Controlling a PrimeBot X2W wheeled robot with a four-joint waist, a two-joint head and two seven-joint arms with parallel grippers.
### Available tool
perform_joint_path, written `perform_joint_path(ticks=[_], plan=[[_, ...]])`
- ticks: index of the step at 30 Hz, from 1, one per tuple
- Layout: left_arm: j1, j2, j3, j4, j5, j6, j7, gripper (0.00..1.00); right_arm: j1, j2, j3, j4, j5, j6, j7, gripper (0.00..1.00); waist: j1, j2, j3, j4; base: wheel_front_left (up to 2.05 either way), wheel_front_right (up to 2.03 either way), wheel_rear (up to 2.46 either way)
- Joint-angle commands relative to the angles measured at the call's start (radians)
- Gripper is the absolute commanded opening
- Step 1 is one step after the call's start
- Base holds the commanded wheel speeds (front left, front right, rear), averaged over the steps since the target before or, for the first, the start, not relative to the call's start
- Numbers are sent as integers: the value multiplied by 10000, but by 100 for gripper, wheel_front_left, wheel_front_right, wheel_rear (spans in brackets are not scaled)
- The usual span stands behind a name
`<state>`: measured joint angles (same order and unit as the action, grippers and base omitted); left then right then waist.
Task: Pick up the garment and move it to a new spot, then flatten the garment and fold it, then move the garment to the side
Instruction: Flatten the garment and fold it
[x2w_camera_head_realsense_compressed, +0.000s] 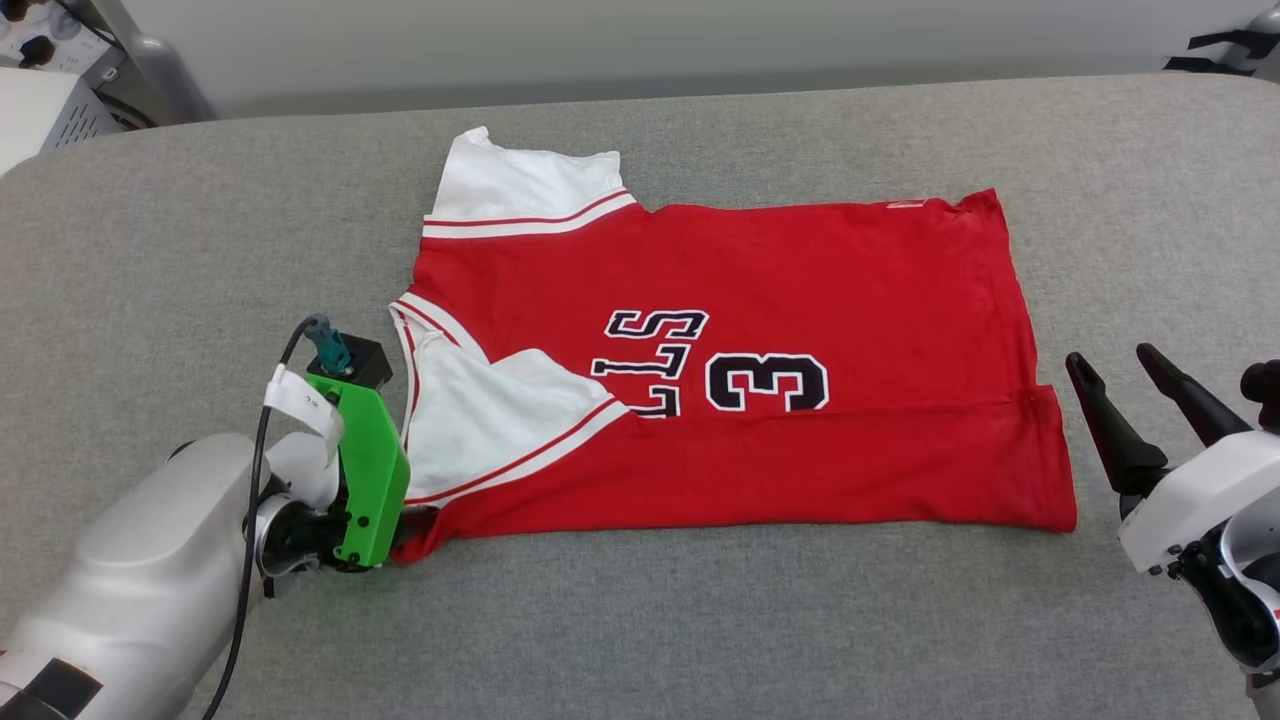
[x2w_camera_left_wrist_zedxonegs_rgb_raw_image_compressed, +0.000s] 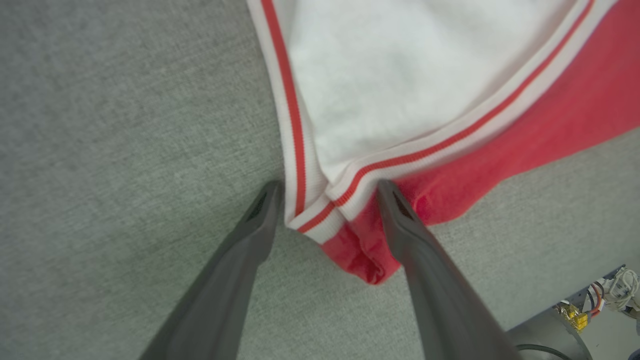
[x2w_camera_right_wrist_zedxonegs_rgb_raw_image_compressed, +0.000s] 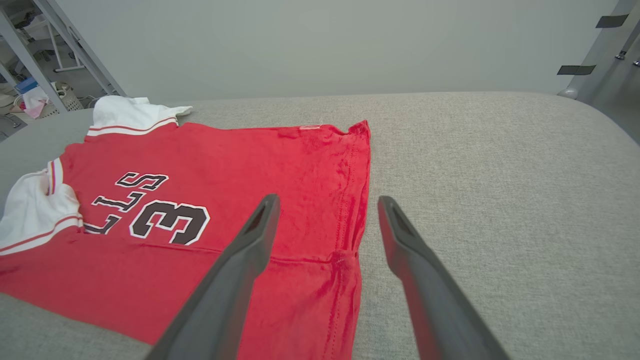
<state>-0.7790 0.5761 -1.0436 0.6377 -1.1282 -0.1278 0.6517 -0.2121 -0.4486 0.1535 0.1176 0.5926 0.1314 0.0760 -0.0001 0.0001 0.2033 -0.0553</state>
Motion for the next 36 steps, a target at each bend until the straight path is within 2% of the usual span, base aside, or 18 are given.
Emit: perform_joint_path(ticks=[1,3,4,6,7,11,15,21,27,36], plan=[[320,-186,-354,83,-187,-29,45,100,-185,-2,19,54,22,-7,-27,100,1,-1,-5,-22,0,0,0],[364,-152,-478,24,-269,-29,-81,29,-250,-63,16,88,28,-7,-17,100,1,-1,-55,-21,0,0,0],[385,-130,-506,11,-328,-29,-204,0,-280,-111,17,99,27,-7,0,100,1,-1,-98,-13,0,0,0],[394,-45,-542,-54,-374,-29,-525,0,-360,-242,62,82,15,-7,107,100,1,-1,-180,-18,0,0,0],[366,183,-639,-285,-326,-29,-1040,0,-482,-500,165,1,57,-7,485,100,1,-1,-334,-8,0,0,0],[253,534,-830,-699,-134,-29,-1632,0,-587,-1101,381,-173,174,-7,1275,100,1,-1,-495,126,0,0,0],[215,821,-929,-1145,-64,-29,-2139,0,-765,-1933,817,-471,611,-7,2741,100,1,-1,-581,223,0,0,0],[145,1112,-1073,-1674,149,-29,-2571,0,-1059,-2743,1212,-585,1460,-7,5027,100,1,-1,-598,389,0,0,0],[-31,1112,-1120,-2043,354,-17,-2722,0,-1374,-2729,1617,-144,1877,-7,6625,100,1,-1,-446,603,0,0,0],[-369,906,-1181,-2144,672,-5,-2906,0,-1819,-2192,2429,1294,1587,-7,6911,100,1,-1,-28,864,0,0,0]])
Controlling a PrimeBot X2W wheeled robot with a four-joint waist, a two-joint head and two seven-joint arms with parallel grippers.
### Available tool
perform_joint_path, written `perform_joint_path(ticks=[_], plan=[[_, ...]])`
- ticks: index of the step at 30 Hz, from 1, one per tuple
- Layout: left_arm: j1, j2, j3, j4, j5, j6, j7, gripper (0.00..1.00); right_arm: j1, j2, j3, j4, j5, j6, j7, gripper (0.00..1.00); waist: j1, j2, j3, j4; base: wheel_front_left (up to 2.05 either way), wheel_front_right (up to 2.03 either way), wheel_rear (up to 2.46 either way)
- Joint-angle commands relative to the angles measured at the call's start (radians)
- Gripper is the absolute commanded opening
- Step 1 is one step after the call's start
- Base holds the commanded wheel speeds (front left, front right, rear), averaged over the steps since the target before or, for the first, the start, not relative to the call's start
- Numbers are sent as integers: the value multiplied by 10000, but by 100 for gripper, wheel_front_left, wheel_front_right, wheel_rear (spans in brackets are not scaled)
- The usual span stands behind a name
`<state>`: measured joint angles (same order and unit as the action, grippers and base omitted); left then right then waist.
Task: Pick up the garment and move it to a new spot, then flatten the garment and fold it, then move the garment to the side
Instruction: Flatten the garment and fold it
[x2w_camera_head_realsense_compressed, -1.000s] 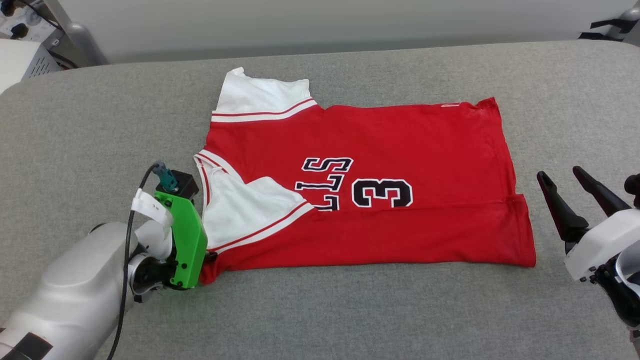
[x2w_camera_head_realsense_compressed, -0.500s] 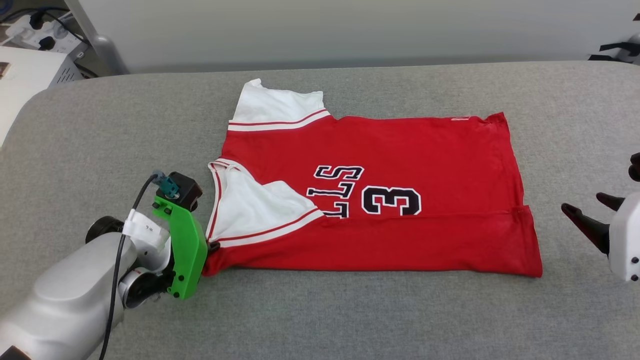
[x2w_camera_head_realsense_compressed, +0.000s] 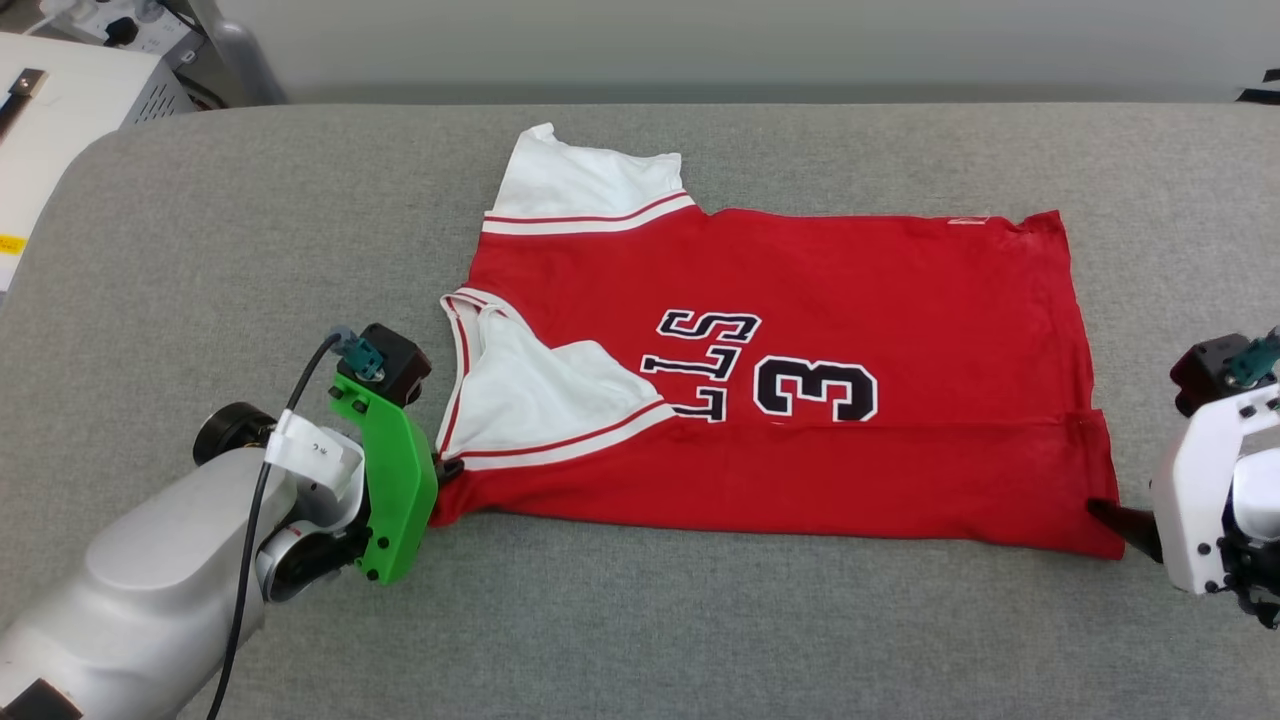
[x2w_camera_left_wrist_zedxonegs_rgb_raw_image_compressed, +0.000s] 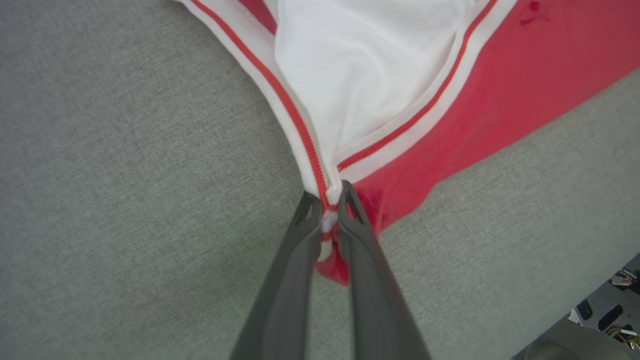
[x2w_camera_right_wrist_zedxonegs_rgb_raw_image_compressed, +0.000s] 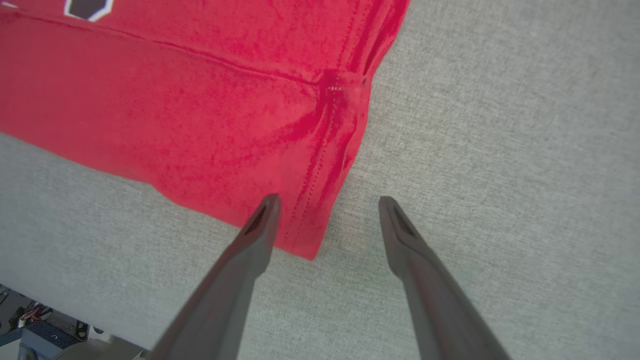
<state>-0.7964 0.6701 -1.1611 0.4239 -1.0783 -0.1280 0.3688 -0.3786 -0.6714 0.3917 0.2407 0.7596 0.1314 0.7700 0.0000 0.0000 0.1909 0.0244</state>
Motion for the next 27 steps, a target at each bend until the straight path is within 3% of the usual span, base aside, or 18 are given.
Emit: perform_joint_path(ticks=[1,7,12,13,14,27], plan=[[-220,-42,-7,-8,192,-4,-101,0,-164,75,161,227,-160,-7,-61,100,0,0,139,83,0,0,0],[-264,-102,-32,53,261,-8,-299,0,-64,701,881,1420,-315,-7,-576,100,0,0,332,158,0,0,0],[-184,-120,-49,113,232,-11,-455,0,58,852,1363,2041,-122,-7,-1074,100,0,0,354,171,0,0,0],[-141,-113,-58,139,223,-11,-496,0,56,854,1437,2090,-27,-7,-1202,43,0,0,332,154,0,0,0],[-100,-104,-67,163,215,-12,-527,0,45,841,1496,2113,39,-7,-1303,0,0,0,306,132,0,0,0],[758,142,-135,226,-59,13,-992,0,235,56,1599,1317,608,-7,-2864,0,0,0,-797,-46,0,0,0]])
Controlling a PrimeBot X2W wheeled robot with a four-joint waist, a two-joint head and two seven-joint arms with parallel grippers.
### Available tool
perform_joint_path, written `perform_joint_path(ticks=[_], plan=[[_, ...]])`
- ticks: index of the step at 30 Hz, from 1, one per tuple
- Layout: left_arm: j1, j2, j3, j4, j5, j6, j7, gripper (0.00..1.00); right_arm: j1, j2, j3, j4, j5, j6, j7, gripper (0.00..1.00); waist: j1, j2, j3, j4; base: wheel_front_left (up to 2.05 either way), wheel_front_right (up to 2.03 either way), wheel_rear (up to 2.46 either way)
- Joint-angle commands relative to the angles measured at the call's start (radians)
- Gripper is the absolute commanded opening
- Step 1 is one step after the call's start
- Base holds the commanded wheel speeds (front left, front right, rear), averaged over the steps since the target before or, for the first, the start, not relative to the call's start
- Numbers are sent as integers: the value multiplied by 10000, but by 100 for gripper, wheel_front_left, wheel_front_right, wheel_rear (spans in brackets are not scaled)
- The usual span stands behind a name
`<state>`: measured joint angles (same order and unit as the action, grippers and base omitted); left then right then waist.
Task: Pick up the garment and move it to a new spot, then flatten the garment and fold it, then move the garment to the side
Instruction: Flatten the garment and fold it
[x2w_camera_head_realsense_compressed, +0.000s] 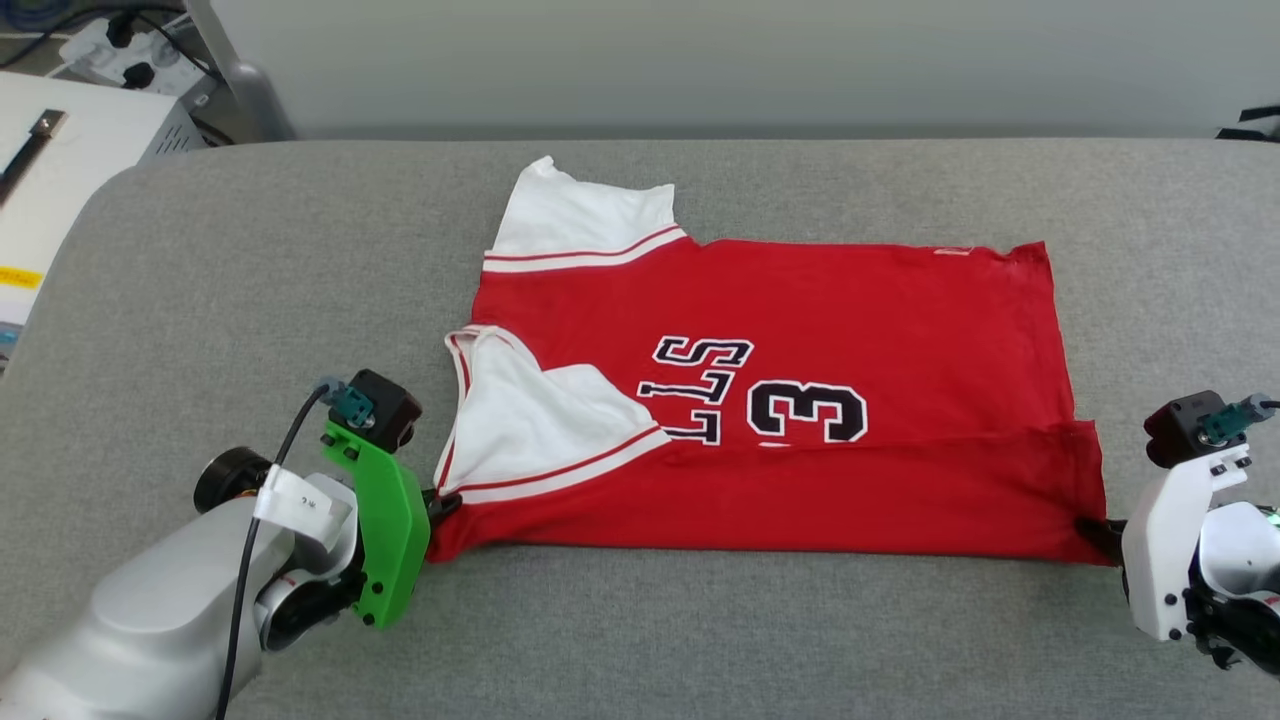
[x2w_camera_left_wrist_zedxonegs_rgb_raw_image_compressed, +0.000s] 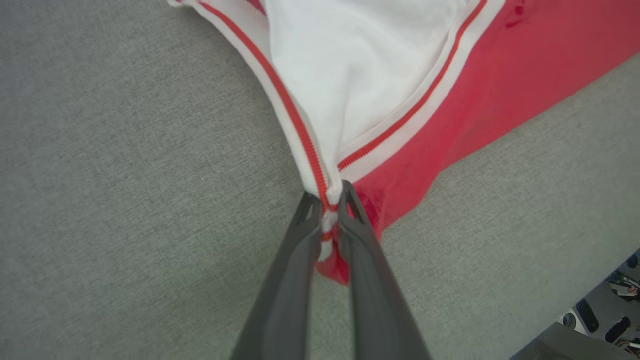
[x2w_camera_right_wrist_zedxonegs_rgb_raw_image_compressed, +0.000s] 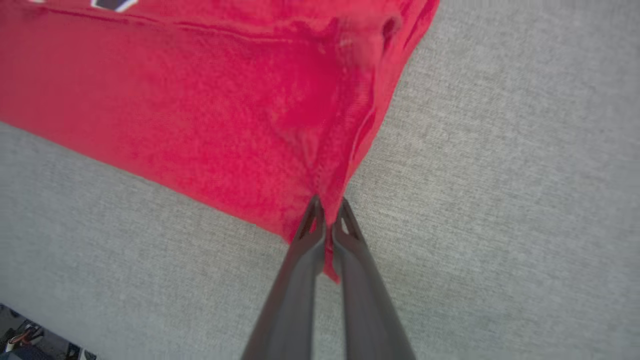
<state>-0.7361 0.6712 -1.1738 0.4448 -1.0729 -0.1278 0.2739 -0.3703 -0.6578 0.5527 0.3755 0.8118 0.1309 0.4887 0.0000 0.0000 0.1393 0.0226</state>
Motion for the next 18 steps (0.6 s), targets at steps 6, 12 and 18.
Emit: perform_joint_path(ticks=[6,12,18], plan=[[661,526,-111,-596,-152,228,-115,0,799,-582,-243,-754,266,-2,-175,0,0,0,-721,-12,0,0,0],[1297,1016,-234,-1612,-206,675,-122,0,1796,-935,-785,-1613,291,-2,-144,0,0,0,-913,55,0,0,0],[1883,1361,-304,-2481,-405,1133,-75,0,2901,-999,-1612,-2294,237,-2,117,0,0,0,-927,89,0,0,0]])
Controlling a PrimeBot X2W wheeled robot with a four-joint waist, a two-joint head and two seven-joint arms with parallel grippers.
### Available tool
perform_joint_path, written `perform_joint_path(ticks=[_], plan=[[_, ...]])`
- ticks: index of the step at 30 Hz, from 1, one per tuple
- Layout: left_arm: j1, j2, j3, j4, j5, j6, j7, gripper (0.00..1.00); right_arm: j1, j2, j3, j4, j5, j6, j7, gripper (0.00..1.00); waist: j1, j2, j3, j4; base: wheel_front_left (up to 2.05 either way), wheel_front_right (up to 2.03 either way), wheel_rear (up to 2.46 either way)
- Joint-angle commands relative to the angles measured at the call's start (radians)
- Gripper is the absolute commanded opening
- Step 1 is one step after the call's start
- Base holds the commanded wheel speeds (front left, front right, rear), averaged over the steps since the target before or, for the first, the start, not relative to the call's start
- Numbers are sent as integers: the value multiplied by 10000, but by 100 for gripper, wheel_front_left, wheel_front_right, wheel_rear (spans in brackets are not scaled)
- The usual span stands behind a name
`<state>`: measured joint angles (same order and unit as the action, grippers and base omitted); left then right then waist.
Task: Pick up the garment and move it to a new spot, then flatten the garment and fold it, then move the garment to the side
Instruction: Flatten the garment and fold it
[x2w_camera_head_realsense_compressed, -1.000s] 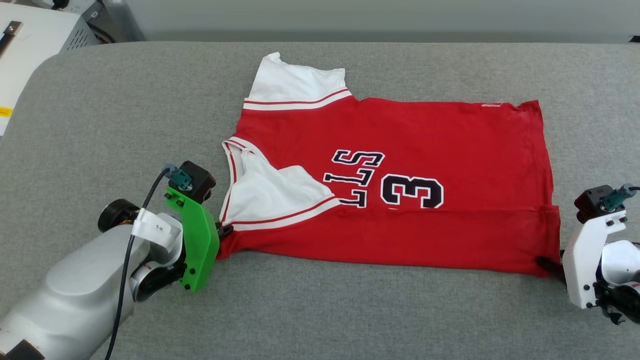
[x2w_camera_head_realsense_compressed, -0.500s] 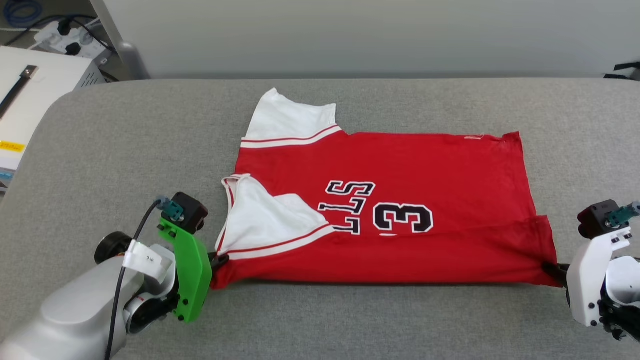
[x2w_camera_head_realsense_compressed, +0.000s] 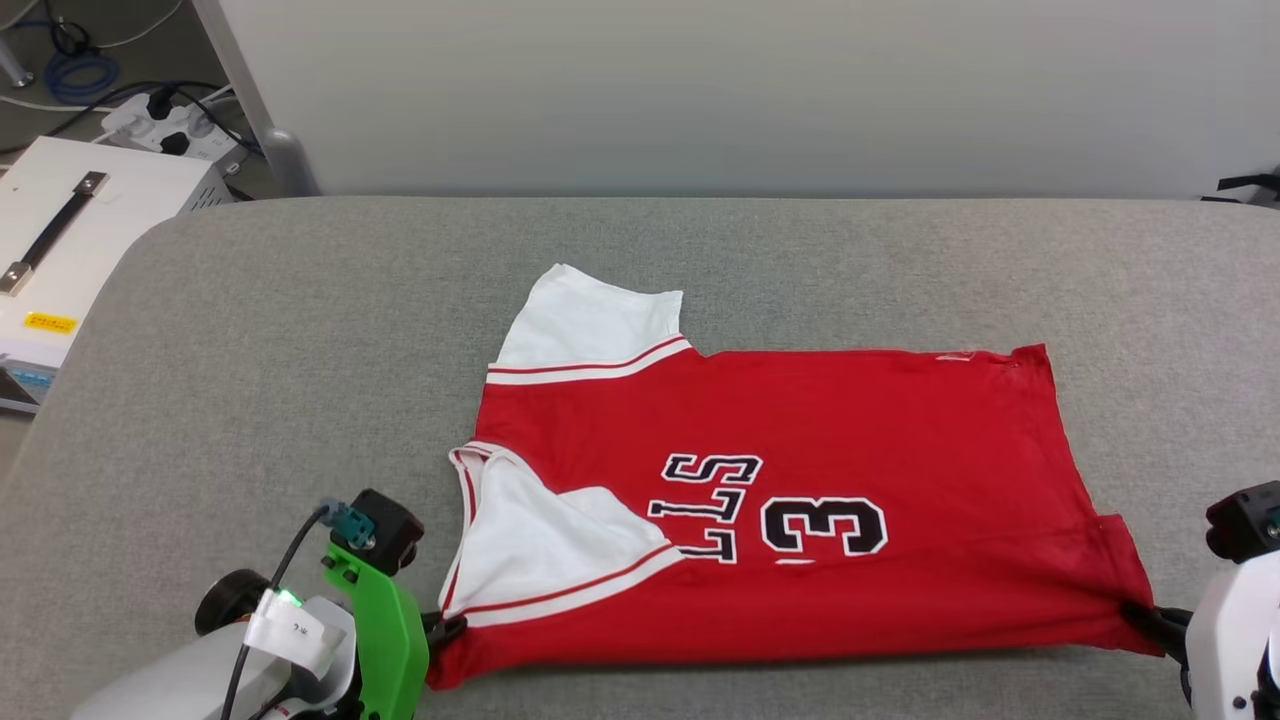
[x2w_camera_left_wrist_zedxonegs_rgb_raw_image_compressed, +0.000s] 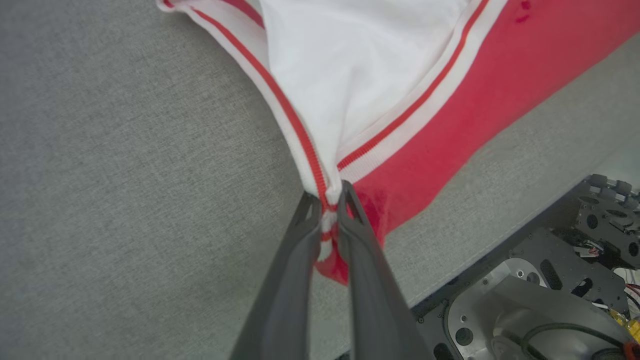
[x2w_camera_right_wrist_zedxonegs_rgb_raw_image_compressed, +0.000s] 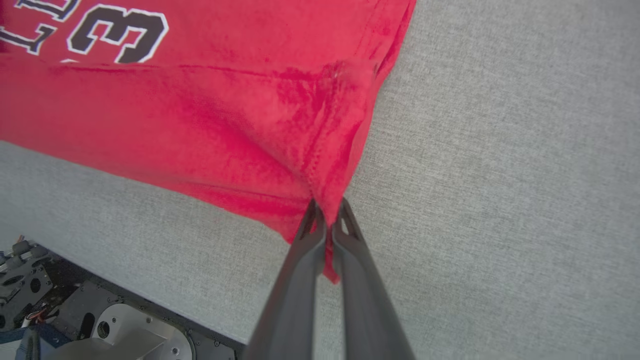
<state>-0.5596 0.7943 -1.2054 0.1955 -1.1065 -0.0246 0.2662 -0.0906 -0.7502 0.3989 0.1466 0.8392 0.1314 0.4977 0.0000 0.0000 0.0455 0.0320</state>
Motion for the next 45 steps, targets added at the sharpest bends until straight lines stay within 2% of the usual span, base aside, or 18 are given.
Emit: perform_joint_path(ticks=[1,7,15,16,17,18,24,28,32,35,40,45], plan=[[178,156,34,-57,-113,166,-29,0,233,-47,-196,-42,-68,-7,76,0,0,0,26,-9,0,0,0],[396,38,90,6,-284,364,-184,0,651,445,-639,18,-352,-7,349,0,0,0,248,-42,0,0,0],[526,-453,-13,939,-341,244,-266,0,656,1271,-575,962,-839,-7,-75,0,0,0,443,30,0,0,0],[533,-489,-11,1032,-341,246,-296,33,652,1339,-607,1061,-851,-7,-199,0,0,0,428,44,0,0,0],[534,-522,-17,1143,-288,260,-365,100,654,1413,-680,1170,-888,-7,-394,27,0,0,389,64,0,0,0],[532,-537,-27,1217,-238,254,-419,100,653,1473,-790,1243,-954,-7,-622,100,0,0,340,80,0,0,0],[296,-216,106,994,279,367,-1029,100,955,1935,-1701,1181,-1348,-7,-2152,100,0,0,14,218,0,0,0],[-38,112,402,512,604,651,-1493,100,1144,2273,-2571,671,-1943,-7,-3183,100,0,0,-64,259,0,0,0],[-540,214,750,258,883,947,-1850,100,1170,2917,-3447,-10,-2761,-7,-3959,100,0,0,-28,232,0,0,0],[-1034,51,1048,217,971,1035,-2071,100,1060,3499,-3936,-694,-3401,-7,-4536,100,0,0,109,134,0,0,0],[-2044,-344,1484,532,1007,906,-2175,100,924,4349,-4298,-1797,-4252,-7,-5010,100,0,0,506,-125,0,0,0],[-3483,-780,1931,1354,898,381,-1940,100,734,4672,-4126,-2658,-4622,-7,-4972,100,0,0,1374,-554,0,0,0]])
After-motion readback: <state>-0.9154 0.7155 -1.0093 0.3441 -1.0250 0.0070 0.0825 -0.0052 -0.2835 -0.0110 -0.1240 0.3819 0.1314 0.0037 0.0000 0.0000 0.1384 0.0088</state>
